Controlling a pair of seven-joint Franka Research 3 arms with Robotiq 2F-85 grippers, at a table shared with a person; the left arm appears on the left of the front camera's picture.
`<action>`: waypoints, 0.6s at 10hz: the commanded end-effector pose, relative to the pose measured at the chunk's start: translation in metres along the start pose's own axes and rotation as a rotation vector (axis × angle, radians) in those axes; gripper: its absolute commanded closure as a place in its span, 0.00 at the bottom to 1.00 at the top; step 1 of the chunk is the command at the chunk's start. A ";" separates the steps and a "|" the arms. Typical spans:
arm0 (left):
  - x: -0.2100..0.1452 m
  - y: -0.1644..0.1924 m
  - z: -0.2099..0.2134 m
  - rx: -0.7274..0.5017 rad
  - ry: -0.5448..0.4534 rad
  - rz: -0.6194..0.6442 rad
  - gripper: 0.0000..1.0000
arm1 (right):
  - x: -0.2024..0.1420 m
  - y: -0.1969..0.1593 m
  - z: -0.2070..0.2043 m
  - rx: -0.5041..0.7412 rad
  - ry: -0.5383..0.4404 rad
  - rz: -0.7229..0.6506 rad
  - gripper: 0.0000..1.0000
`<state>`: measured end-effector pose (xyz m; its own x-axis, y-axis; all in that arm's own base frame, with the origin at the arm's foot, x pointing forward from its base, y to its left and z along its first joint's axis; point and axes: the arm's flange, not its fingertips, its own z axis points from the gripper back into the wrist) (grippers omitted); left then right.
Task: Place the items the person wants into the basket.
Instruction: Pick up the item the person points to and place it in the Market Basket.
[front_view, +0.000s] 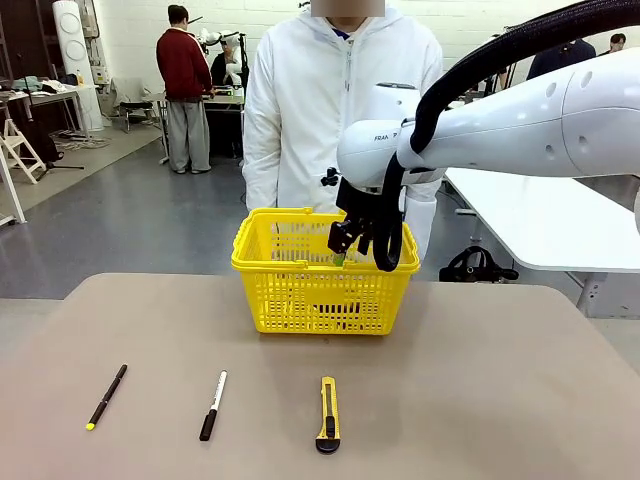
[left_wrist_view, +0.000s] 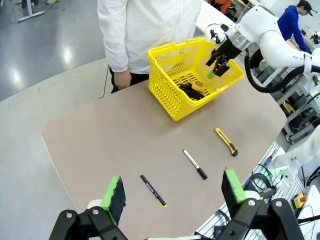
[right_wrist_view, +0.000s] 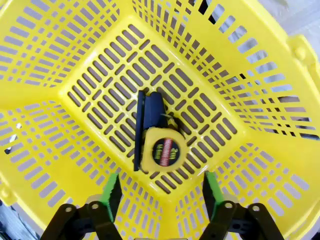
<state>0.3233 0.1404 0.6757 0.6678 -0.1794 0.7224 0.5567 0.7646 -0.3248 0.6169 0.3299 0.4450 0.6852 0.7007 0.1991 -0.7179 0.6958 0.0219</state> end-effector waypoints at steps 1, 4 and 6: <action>-0.001 0.000 0.001 -0.015 -0.012 -0.012 0.00 | 0.003 -0.005 0.003 0.020 0.007 0.023 0.00; -0.001 0.000 0.001 -0.015 -0.012 -0.012 0.00 | 0.002 -0.004 0.004 0.028 0.010 0.032 0.00; -0.001 0.000 0.001 -0.015 -0.012 -0.012 0.00 | -0.005 -0.001 0.018 0.039 0.021 0.007 0.00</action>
<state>0.3233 0.1404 0.6757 0.6678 -0.1793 0.7224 0.5567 0.7645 -0.3249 0.6157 0.3286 0.4500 0.6785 0.7103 0.1876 -0.7263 0.6868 0.0266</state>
